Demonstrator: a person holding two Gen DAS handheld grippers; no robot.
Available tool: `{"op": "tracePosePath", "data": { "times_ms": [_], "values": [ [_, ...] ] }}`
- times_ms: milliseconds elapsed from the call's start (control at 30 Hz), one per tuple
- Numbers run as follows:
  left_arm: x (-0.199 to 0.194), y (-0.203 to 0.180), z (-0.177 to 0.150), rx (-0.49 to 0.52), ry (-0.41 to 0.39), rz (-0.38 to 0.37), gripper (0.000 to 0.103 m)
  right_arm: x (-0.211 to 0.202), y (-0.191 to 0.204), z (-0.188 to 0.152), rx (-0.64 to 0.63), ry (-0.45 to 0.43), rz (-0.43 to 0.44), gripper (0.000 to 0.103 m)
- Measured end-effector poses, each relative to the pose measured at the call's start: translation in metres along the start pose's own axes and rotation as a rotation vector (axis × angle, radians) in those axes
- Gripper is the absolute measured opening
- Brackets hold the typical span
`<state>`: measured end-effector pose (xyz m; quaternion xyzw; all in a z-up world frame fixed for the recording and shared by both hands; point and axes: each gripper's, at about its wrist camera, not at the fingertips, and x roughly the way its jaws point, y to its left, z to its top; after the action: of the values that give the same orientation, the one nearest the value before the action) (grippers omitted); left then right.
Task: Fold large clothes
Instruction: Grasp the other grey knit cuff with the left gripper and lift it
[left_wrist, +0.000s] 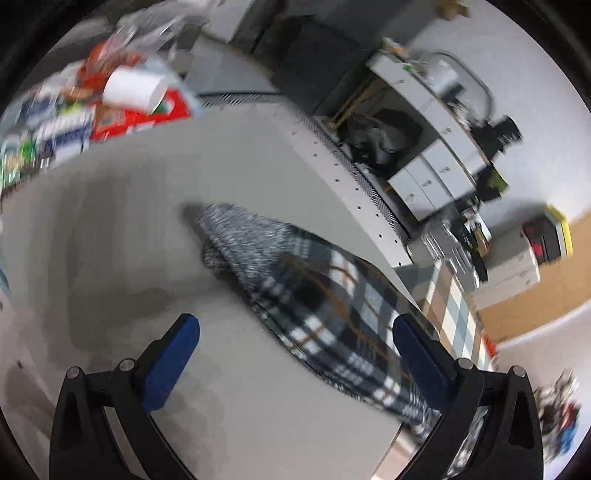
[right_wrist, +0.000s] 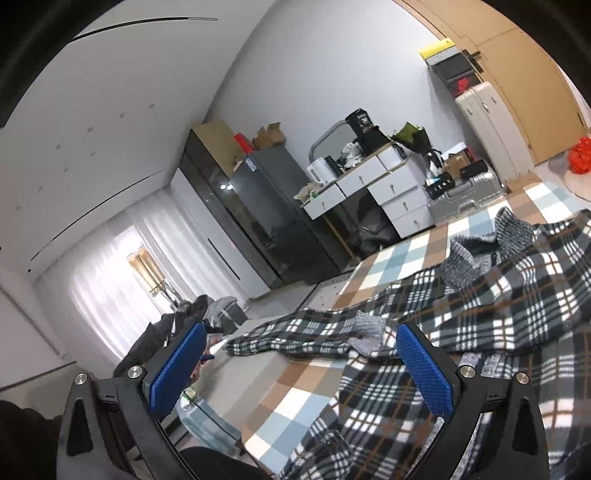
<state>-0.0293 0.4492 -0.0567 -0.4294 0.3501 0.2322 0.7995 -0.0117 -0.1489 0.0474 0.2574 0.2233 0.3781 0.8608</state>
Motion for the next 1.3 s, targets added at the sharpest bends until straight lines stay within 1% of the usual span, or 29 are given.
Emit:
{"op": "tracePosePath", "data": {
  "times_ms": [67,133,200,233,267,300,333,400,433,467,533,667,700,767,833,867,967,1033,1067,1100,1167,1233,1300],
  "values": [
    [0.007,0.006,0.001,-0.057,0.015,0.004,0.100,-0.001,-0.003,0.001,0.011,-0.003,-0.004,0.103],
    [0.012,0.009,0.006,-0.085,0.024,-0.001,0.092,-0.002,-0.005,0.001,0.021,-0.009,-0.003,0.103],
    [0.015,0.013,0.009,-0.112,0.036,0.004,0.078,-0.003,-0.007,0.002,0.027,-0.014,-0.005,0.103],
    [0.015,0.013,0.010,-0.121,0.032,0.000,0.077,-0.003,-0.007,0.002,0.029,-0.012,-0.005,0.103],
    [0.013,0.012,0.011,-0.125,0.023,-0.010,0.066,-0.003,-0.008,0.002,0.030,-0.011,-0.007,0.103],
    [0.014,0.012,0.012,-0.124,0.029,-0.018,0.052,-0.003,-0.008,0.002,0.031,-0.013,-0.007,0.103],
    [0.016,0.011,0.013,-0.123,0.045,-0.020,0.047,-0.002,-0.008,0.002,0.029,-0.011,-0.006,0.103],
    [0.017,0.011,0.014,-0.119,0.044,-0.024,0.015,-0.002,-0.008,0.002,0.025,-0.006,-0.016,0.103],
    [0.018,0.010,0.015,-0.113,0.039,-0.028,0.014,-0.002,-0.008,0.002,0.023,-0.004,-0.017,0.103],
    [0.015,0.006,0.014,-0.105,0.025,-0.034,0.009,-0.001,-0.008,0.002,0.022,-0.002,-0.016,0.103],
    [0.014,0.007,0.018,-0.101,0.002,-0.038,0.007,-0.001,-0.007,0.002,0.020,0.000,-0.021,0.103],
    [0.004,-0.001,0.022,-0.079,-0.057,-0.010,0.006,-0.002,-0.007,0.002,0.011,0.004,-0.030,0.103],
    [0.000,-0.005,0.022,-0.071,-0.075,-0.012,0.006,-0.001,-0.007,0.002,0.010,0.003,-0.031,0.103],
    [-0.009,-0.017,0.024,-0.039,-0.101,0.008,0.006,-0.003,-0.008,0.003,0.013,-0.001,-0.034,0.103],
    [-0.025,-0.041,0.023,0.031,-0.148,-0.005,0.006,-0.004,-0.008,0.004,0.016,-0.008,-0.046,0.103],
    [-0.037,-0.061,0.021,0.081,-0.174,-0.014,0.006,-0.005,-0.009,0.004,0.017,-0.012,-0.050,0.103],
    [-0.062,-0.105,0.012,0.185,-0.207,-0.078,0.006,-0.009,-0.010,0.007,0.014,-0.026,-0.065,0.103],
    [-0.077,-0.139,-0.001,0.262,-0.218,-0.132,0.006,-0.014,-0.013,0.010,0.004,-0.045,-0.093,0.103],
    [-0.085,-0.163,-0.013,0.318,-0.220,-0.158,0.006,-0.017,-0.014,0.011,0.001,-0.054,-0.108,0.103],
    [-0.089,-0.178,-0.022,0.358,-0.220,-0.173,0.006,-0.021,-0.016,0.012,0.000,-0.067,-0.130,0.103],
    [-0.097,-0.218,-0.050,0.457,-0.208,-0.234,0.006,-0.027,-0.023,0.016,0.012,-0.090,-0.160,0.103],
    [-0.102,-0.250,-0.078,0.537,-0.182,-0.289,0.006,-0.035,-0.031,0.020,0.038,-0.116,-0.185,0.103],
    [-0.105,-0.284,-0.113,0.625,-0.161,-0.312,0.006,-0.044,-0.040,0.024,0.069,-0.148,-0.214,0.103]
  ]
}}
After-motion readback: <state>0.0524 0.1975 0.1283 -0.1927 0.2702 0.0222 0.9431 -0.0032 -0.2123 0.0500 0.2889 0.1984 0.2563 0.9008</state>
